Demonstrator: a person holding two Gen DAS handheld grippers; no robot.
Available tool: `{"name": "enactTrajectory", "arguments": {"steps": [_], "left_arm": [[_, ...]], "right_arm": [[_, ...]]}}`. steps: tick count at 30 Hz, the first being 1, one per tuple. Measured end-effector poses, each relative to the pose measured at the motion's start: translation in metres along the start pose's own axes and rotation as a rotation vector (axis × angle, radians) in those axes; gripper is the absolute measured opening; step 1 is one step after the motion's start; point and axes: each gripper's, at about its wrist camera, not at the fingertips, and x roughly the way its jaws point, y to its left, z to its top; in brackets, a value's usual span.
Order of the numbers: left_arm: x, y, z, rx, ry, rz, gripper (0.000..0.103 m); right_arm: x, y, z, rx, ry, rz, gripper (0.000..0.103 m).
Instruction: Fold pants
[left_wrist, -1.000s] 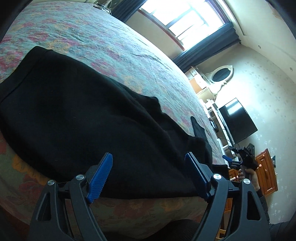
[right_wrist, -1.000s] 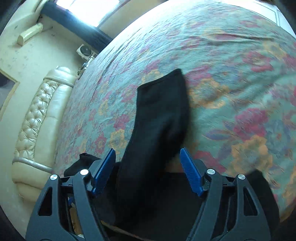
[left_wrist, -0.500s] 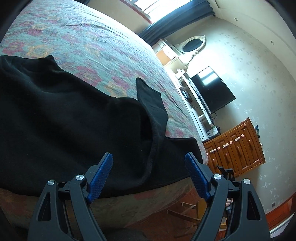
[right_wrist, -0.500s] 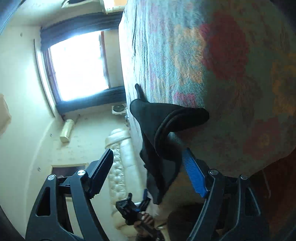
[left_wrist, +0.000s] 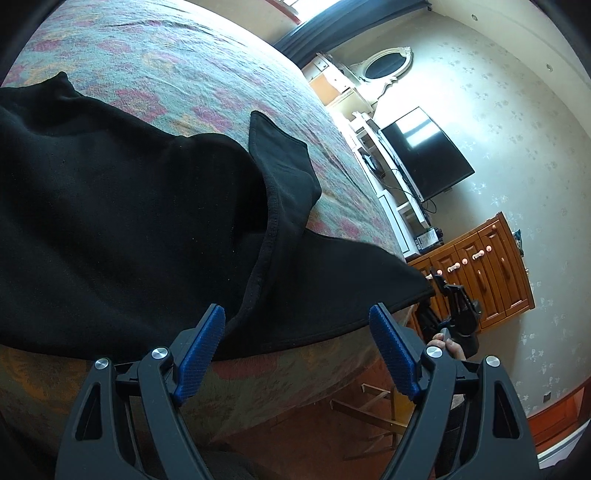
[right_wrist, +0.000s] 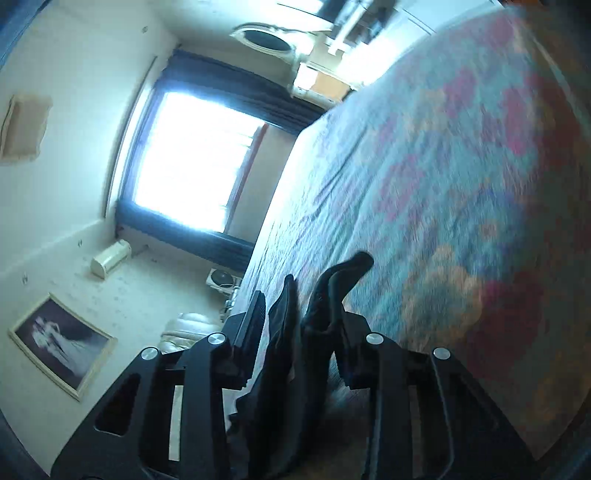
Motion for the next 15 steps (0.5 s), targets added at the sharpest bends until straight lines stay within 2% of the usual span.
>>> {"name": "enactTrajectory", "arguments": {"steps": [2,3,6,8,9,11,12,13,15], "left_arm": [[0.006,0.001,-0.001,-0.010,0.007,0.002,0.079],[0.009,0.002,-0.001,-0.016,0.009,0.002,0.079],[0.014,0.004,-0.002,-0.028,0.016,-0.004,0.079],[0.019,0.003,-0.001,-0.026,0.018,-0.005,0.079],[0.019,0.005,-0.001,-0.025,0.017,-0.007,0.079],[0.022,0.004,0.003,-0.016,0.012,-0.001,0.079],[0.022,0.005,0.005,-0.009,0.007,0.004,0.079],[0.023,0.005,0.007,0.001,-0.002,0.007,0.079],[0.021,0.008,0.012,0.017,-0.025,0.033,0.081]], "right_arm": [[-0.002,0.014,0.009,-0.151,0.000,-0.111,0.035],[-0.005,0.012,0.013,-0.167,0.003,-0.148,0.036],[-0.019,-0.015,0.024,-0.068,0.009,-0.277,0.038],[-0.026,-0.019,0.029,-0.051,0.000,-0.317,0.041],[-0.028,-0.020,0.031,-0.060,0.014,-0.331,0.045],[-0.015,-0.002,0.029,-0.102,0.076,-0.335,0.052],[-0.004,0.008,0.027,-0.126,0.127,-0.329,0.064],[0.012,0.020,0.024,-0.152,0.188,-0.319,0.069],[0.045,0.048,0.012,-0.233,0.307,-0.330,0.071]]}}
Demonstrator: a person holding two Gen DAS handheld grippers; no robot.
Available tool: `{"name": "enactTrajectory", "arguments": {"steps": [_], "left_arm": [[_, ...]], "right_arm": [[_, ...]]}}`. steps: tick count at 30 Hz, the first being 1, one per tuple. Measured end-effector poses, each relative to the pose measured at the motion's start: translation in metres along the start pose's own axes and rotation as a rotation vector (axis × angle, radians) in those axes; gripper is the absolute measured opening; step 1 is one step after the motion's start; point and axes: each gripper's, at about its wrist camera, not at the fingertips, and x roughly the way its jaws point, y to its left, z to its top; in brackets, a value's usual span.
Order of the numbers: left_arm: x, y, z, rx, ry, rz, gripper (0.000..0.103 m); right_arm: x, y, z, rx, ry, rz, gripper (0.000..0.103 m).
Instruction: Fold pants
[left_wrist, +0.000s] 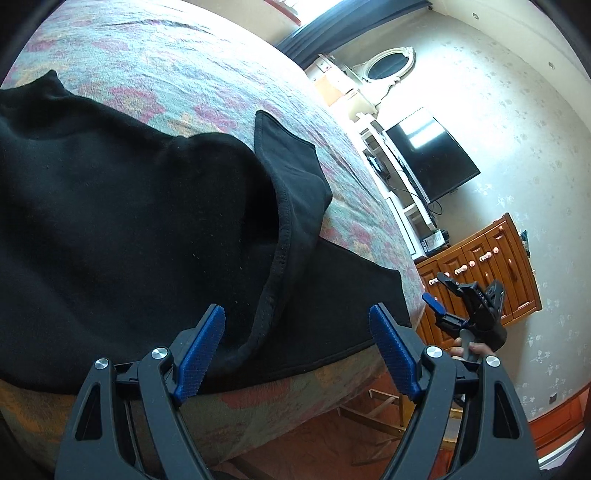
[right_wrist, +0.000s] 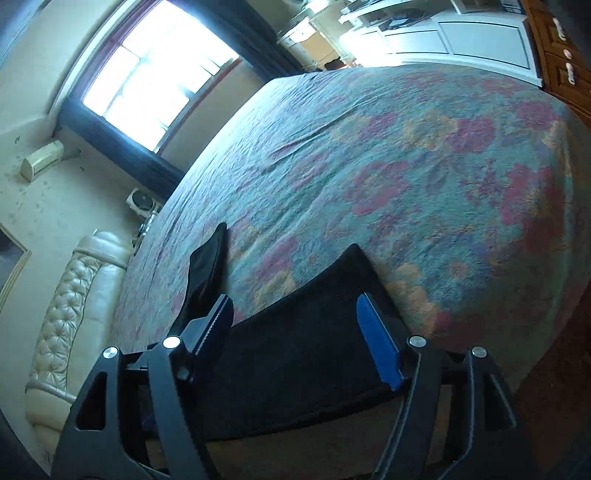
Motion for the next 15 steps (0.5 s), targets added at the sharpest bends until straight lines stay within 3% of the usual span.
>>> {"name": "enactTrajectory", "arguments": {"steps": [3,5,7,11,15], "left_arm": [[-0.003,0.009,0.007,-0.009,-0.043,0.030,0.085],[-0.002,0.018,0.011,-0.040,-0.049,0.030,0.085],[-0.002,0.027,0.014,-0.076,-0.064,0.024,0.085],[0.002,0.042,0.015,-0.130,-0.070,0.013,0.085],[0.001,0.047,0.013,-0.129,-0.085,-0.013,0.085]], "right_arm": [[0.043,0.072,0.013,-0.214,0.086,-0.100,0.083],[0.077,0.123,0.021,-0.378,0.126,-0.179,0.085],[0.118,0.164,0.029,-0.496,0.175,-0.180,0.085],[0.223,0.239,0.034,-0.613,0.294,-0.244,0.085],[0.304,0.274,0.019,-0.726,0.351,-0.415,0.085]]}}
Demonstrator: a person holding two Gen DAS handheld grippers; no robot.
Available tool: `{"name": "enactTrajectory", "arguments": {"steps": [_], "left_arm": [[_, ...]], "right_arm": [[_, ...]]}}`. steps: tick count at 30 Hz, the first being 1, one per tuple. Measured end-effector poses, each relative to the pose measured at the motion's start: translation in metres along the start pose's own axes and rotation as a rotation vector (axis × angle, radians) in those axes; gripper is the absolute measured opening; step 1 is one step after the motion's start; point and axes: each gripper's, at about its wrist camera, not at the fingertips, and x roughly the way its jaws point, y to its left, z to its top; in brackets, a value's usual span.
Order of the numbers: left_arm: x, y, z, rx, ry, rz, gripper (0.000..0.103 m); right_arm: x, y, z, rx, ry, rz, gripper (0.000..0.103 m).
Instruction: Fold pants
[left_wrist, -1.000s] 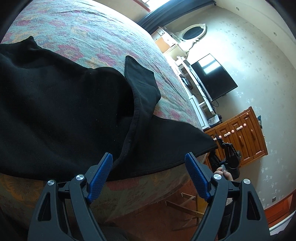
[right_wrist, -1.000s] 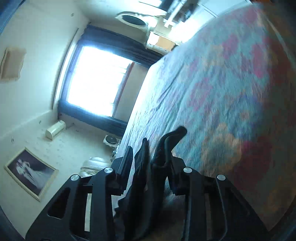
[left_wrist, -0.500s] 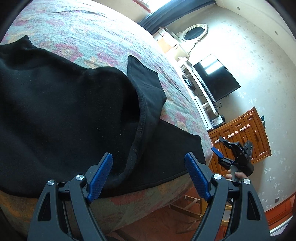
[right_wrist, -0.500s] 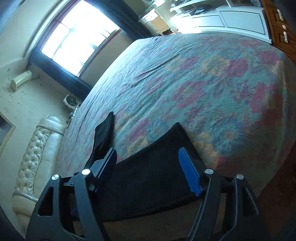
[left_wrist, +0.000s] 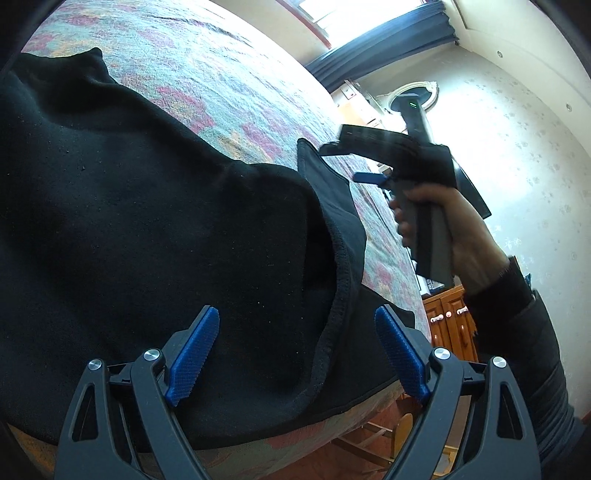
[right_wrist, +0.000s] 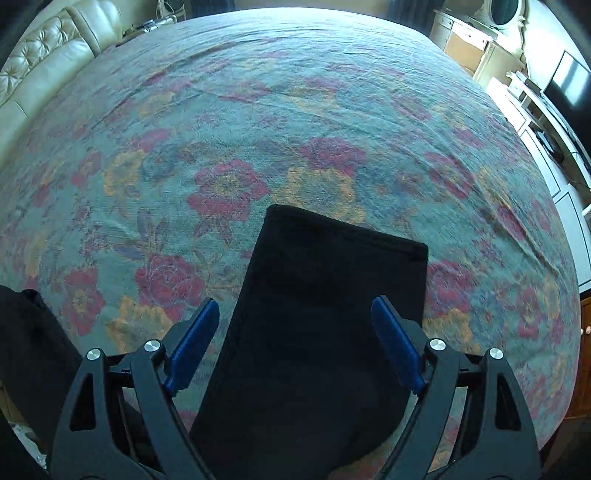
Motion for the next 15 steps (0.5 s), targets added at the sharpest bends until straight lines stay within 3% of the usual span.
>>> {"name": "enactTrajectory", "arguments": {"steps": [4,8,12,13,15], "left_arm": [[-0.001,0.007,0.001,-0.021,-0.004,-0.037,0.085],[0.000,0.009,0.001,-0.031,-0.005,-0.056,0.085],[0.001,0.005,0.001,-0.027,0.000,-0.055,0.085],[0.001,0.005,0.001,-0.027,-0.001,-0.057,0.085],[-0.001,0.006,0.001,-0.027,0.000,-0.056,0.085]], "right_arm": [[0.037,0.008,0.020,0.014,0.036,-0.133,0.084],[0.058,0.005,0.023,0.039,0.073,-0.119,0.072],[0.048,-0.002,0.023,0.065,0.050,-0.078,0.019],[0.044,-0.007,0.021,0.087,0.041,-0.055,0.011],[0.033,-0.019,0.016,0.128,0.017,-0.001,0.008]]}}
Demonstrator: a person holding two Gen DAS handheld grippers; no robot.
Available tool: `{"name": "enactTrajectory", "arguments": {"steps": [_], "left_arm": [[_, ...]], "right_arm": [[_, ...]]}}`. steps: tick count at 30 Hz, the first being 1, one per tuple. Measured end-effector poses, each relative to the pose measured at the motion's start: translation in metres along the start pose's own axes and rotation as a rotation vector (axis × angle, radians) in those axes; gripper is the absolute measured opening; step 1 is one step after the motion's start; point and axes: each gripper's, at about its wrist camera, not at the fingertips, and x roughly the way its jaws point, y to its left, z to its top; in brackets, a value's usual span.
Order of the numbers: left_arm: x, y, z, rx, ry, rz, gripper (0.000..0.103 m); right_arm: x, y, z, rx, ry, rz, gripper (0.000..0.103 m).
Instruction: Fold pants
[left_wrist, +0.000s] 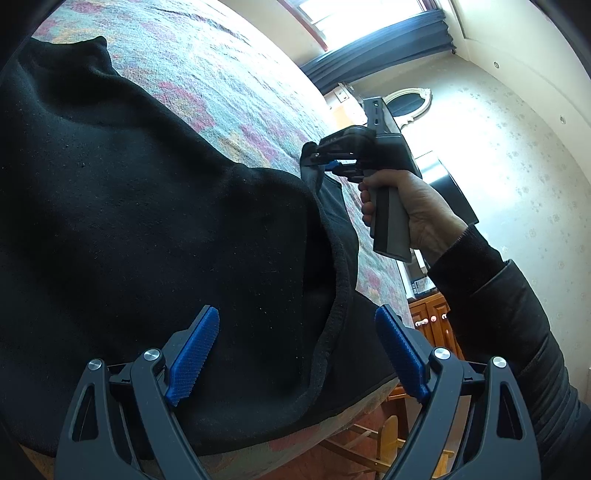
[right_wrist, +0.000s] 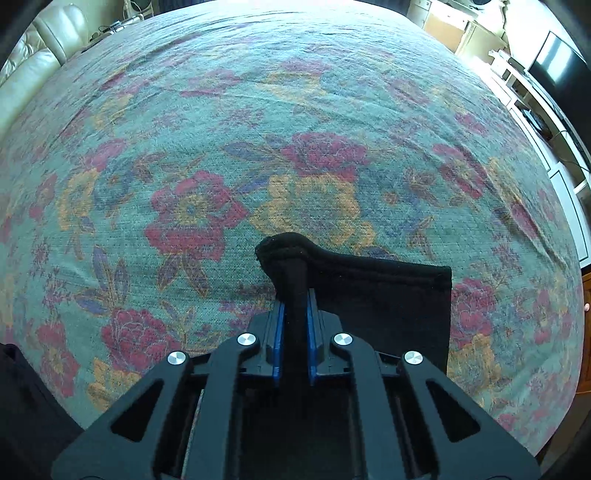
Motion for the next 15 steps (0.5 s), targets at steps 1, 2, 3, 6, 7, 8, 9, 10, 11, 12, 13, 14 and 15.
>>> {"name": "enactTrajectory", "arguments": {"steps": [1,2,3,6,7,8,9,10,11,12,13,14,15], "left_arm": [[-0.001,0.000,0.000,0.001,0.001,0.006,0.085],[-0.001,-0.001,-0.001,-0.001,0.000,0.016,0.085],[-0.001,-0.002,-0.001,-0.008,-0.002,0.026,0.085],[-0.005,-0.009,-0.006,-0.063,-0.033,0.000,0.085],[-0.006,-0.011,-0.008,-0.094,-0.043,-0.024,0.085],[-0.006,-0.013,-0.010,-0.133,-0.050,-0.051,0.085],[-0.006,-0.014,-0.012,-0.173,-0.053,-0.081,0.085],[-0.005,-0.016,-0.015,-0.211,-0.055,-0.103,0.085],[-0.003,-0.019,-0.018,-0.245,-0.053,-0.117,0.085],[-0.001,-0.022,-0.021,-0.282,-0.047,-0.139,0.085],[0.001,-0.025,-0.024,-0.318,-0.036,-0.160,0.085],[0.003,-0.029,-0.029,-0.347,-0.024,-0.178,0.085],[0.004,-0.032,-0.033,-0.366,-0.017,-0.193,0.085]], "right_arm": [[-0.010,-0.008,-0.003,0.020,-0.025,0.025,0.008],[-0.020,-0.014,-0.007,0.028,-0.046,0.045,0.008],[-0.033,-0.023,-0.011,0.036,-0.075,0.068,0.008],[-0.076,-0.055,-0.028,0.074,-0.164,0.124,0.008],[-0.091,-0.064,-0.036,0.083,-0.195,0.132,0.008],[-0.106,-0.076,-0.044,0.093,-0.225,0.140,0.008],[-0.118,-0.088,-0.051,0.108,-0.254,0.144,0.008],[-0.130,-0.100,-0.060,0.120,-0.278,0.149,0.008],[-0.141,-0.110,-0.068,0.133,-0.300,0.152,0.008],[-0.150,-0.122,-0.076,0.149,-0.319,0.154,0.008],[-0.159,-0.132,-0.084,0.164,-0.337,0.160,0.008],[-0.166,-0.142,-0.092,0.178,-0.352,0.164,0.008],[-0.171,-0.150,-0.099,0.190,-0.362,0.170,0.008]]}}
